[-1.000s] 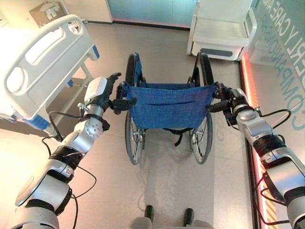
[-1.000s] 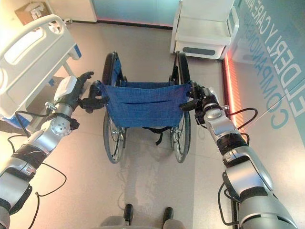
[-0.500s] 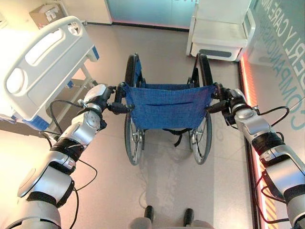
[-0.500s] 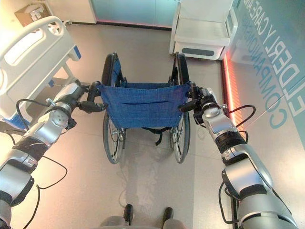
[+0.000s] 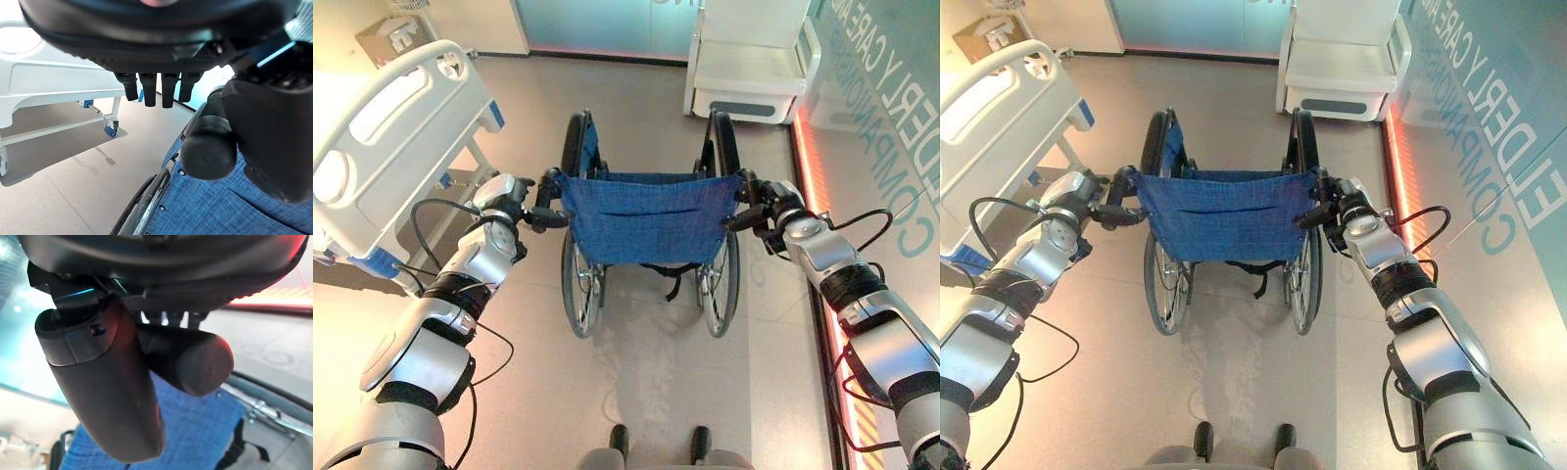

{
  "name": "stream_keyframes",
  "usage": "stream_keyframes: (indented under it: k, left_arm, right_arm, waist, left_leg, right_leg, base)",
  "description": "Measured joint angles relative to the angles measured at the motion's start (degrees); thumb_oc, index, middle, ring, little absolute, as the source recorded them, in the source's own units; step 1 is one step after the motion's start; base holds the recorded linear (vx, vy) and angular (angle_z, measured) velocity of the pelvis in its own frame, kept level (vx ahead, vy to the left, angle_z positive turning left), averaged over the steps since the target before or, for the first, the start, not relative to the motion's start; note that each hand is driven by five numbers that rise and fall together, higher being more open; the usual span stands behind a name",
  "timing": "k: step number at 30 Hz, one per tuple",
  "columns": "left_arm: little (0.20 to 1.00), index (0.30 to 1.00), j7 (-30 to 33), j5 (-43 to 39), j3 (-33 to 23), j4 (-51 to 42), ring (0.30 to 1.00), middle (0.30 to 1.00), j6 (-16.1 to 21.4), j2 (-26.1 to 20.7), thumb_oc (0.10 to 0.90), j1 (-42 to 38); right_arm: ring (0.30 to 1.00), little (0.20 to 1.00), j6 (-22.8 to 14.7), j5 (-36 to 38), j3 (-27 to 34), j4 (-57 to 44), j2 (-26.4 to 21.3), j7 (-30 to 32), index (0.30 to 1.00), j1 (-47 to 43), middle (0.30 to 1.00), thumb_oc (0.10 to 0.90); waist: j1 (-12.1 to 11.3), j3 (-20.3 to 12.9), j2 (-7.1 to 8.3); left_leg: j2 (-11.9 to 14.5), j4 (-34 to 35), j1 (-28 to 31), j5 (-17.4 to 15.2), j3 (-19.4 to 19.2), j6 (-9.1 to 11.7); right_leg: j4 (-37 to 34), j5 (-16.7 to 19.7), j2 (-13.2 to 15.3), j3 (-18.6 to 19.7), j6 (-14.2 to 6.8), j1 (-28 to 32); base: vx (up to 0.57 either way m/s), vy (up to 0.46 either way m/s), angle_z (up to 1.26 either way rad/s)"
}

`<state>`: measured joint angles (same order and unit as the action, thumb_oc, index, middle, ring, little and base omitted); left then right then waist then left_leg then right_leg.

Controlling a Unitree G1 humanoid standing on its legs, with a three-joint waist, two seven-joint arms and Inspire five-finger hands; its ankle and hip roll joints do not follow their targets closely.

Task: Push the wheelchair next to the bed

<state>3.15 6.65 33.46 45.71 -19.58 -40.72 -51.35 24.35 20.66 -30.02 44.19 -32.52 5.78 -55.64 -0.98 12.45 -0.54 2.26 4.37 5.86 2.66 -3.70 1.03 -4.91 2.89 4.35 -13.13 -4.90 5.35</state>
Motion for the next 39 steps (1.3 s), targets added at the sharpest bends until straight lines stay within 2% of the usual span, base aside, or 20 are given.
stream_keyframes:
  k: [6,9,14,24,31,32,33,37,38,39]
  left_arm:
    - [0.9,0.9,-3.76,0.43,1.8,2.2,0.9,0.9,-3.17,1.23,0.8,-3.0]
    - [0.9,0.9,-3.79,0.47,2.32,2.8,0.9,0.9,-3.04,1.95,0.8,-3.16]
    - [0.9,0.9,-3.52,2.16,2.45,3.98,0.9,0.9,-0.66,2.39,0.8,-3.16]
    - [0.9,0.9,-3.26,3.98,2.62,5.05,0.9,0.9,1.67,1.67,0.8,-3.66]
    - [0.9,0.9,1.56,4.49,4.5,6.24,0.9,0.9,4.99,0.99,0.8,-3.76]
    - [0.794,0.794,2.09,4.48,4.51,6.24,0.794,0.794,5.19,0.84,0.729,-3.76]
    - [0.3,0.3,2.63,4.44,4.51,6.24,0.3,0.3,5.46,0.65,0.4,-3.76]
    - [0.3,0.3,4.27,4.31,4.48,6.53,0.3,0.3,5.76,0.36,0.4,-4.27]
    - [0.3,0.3,4.48,4.24,4.49,6.73,0.3,0.3,5.77,0.47,0.4,-4.33]
    - [0.3,0.3,4.6,4.08,4.45,6.79,0.3,0.3,5.76,0.46,0.4,-4.35]
  right_arm:
    - [0.9,0.9,0.47,0.02,-0.05,0.74,0.0,-1.29,0.9,-0.79,0.9,0.8]
    - [0.9,0.9,0.41,0.03,-0.09,0.73,0.01,-1.61,0.9,-0.89,0.9,0.8]
    - [0.9,0.9,0.42,0.04,-0.15,0.74,0.0,-2.12,0.9,-1.21,0.9,0.8]
    - [0.9,0.9,0.45,0.07,-0.23,1.26,0.51,-2.23,0.9,-2.05,0.9,0.8]
    - [0.9,0.9,1.21,0.14,-0.23,2.33,1.24,-2.3,0.9,-3.21,0.9,0.8]
    - [0.9,0.9,1.5,0.16,-0.23,2.37,1.35,-2.31,0.9,-3.5,0.9,0.8]
    - [0.9,0.9,1.72,0.28,-0.22,2.69,1.54,-2.31,0.9,-4.01,0.9,0.8]
    - [0.9,0.9,2.72,0.65,-0.19,2.85,1.64,-2.48,0.9,-5.32,0.9,0.8]
    - [0.684,0.684,2.74,0.67,-0.2,2.9,1.76,-2.48,0.684,-5.33,0.684,0.656]
    - [0.3,0.3,2.75,0.68,-0.18,2.91,1.82,-2.48,0.3,-5.33,0.3,0.4]
  waist:
    - [0.0,0.0,0.0]
    - [0.03,0.04,0.06]
    - [0.15,0.23,0.35]
    - [-0.22,0.8,0.99]
    - [-0.23,1.26,1.68]
    - [-0.23,1.41,1.72]
    - [-0.23,1.62,1.75]
    - [-0.25,2.49,1.81]
    - [-0.24,2.49,1.82]
    - [-0.22,2.5,1.84]
  left_leg:
    - [0.01,-0.14,-0.16,0.0,-0.12,0.0]
    - [0.01,-0.13,-0.19,-0.01,-0.18,0.0]
    - [0.03,-0.12,-0.29,-0.01,-0.43,0.0]
    - [0.0,-0.25,-0.56,-0.01,-1.45,0.0]
    - [-0.08,-0.27,-0.62,-0.02,-1.86,-0.01]
    - [-0.08,-0.28,-0.65,-0.01,-1.96,-0.01]
    - [-0.09,-0.28,-0.67,-0.01,-2.11,-0.01]
    - [-0.28,-0.37,-0.69,-0.01,-2.57,-0.01]
    - [-0.3,-0.37,-0.68,-0.01,-2.58,-0.01]
    - [-0.32,-0.37,-0.68,-0.01,-2.58,-0.02]
  right_leg:
    - [0.17,0.01,0.0,0.13,0.0,-0.23]
    - [0.17,0.03,0.0,0.18,0.02,-0.28]
    - [0.23,0.07,0.0,0.38,0.02,-0.54]
    - [1.23,0.1,0.09,1.63,-0.03,-1.8]
    - [1.53,0.17,0.19,2.12,-0.1,-2.24]
    - [1.66,0.17,0.22,2.19,-0.1,-2.36]
    - [1.95,0.16,0.25,2.34,-0.1,-2.6]
    - [2.15,0.23,0.47,2.82,-0.2,-2.84]
    - [2.17,0.23,0.52,2.82,-0.21,-2.84]
    - [2.15,0.24,0.53,2.82,-0.22,-2.85]
  base:
    - [0.0,-0.005,0.0]
    - [0.0,0.0,0.0]
    - [0.01,0.0,-0.01]
    - [0.01,0.003,-0.05]
    - [0.01,0.009,-0.02]
    - [0.01,0.014,-0.06]
    - [0.01,0.009,-0.06]
    - [0.0,0.008,-0.05]
    - [0.0,0.0,0.0]
    - [0.0,0.0,0.0]
